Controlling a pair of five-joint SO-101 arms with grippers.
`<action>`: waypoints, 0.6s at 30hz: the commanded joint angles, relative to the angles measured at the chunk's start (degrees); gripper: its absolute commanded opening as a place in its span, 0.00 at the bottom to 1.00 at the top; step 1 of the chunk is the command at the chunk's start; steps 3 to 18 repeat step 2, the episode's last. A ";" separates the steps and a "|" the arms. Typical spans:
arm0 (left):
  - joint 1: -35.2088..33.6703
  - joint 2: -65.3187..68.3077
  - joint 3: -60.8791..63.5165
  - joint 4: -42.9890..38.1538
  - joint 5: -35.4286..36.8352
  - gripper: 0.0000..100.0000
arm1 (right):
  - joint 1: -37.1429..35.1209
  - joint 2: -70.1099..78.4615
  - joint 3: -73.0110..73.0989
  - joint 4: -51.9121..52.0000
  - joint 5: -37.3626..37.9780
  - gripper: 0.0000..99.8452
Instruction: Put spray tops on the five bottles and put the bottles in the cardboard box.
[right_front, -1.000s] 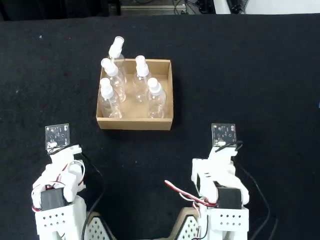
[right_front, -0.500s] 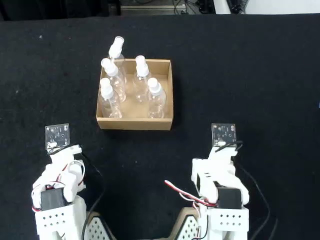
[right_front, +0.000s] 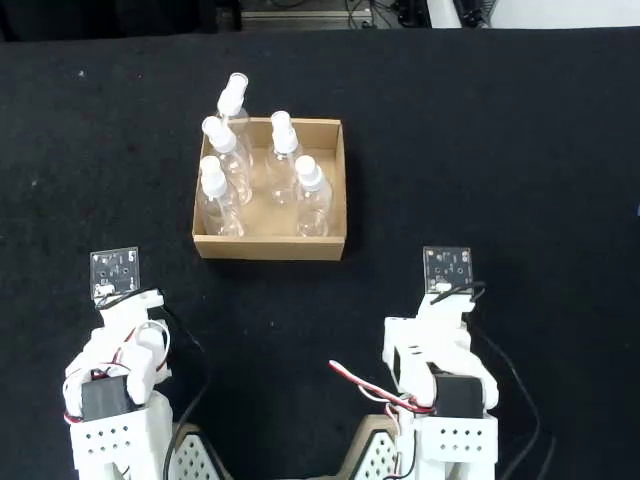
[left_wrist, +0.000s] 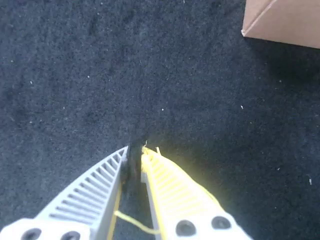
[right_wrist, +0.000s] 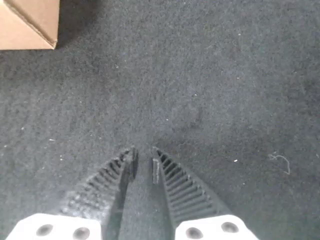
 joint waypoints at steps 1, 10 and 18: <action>-0.13 -0.44 1.27 1.23 -0.35 0.03 | 0.79 -5.49 -0.13 1.32 0.00 0.01; -0.13 -0.44 1.27 1.23 -0.35 0.03 | 0.79 -5.49 -0.13 1.32 0.00 0.01; -0.13 -0.44 1.27 1.23 -0.35 0.03 | 0.79 -5.49 -0.13 1.32 0.00 0.01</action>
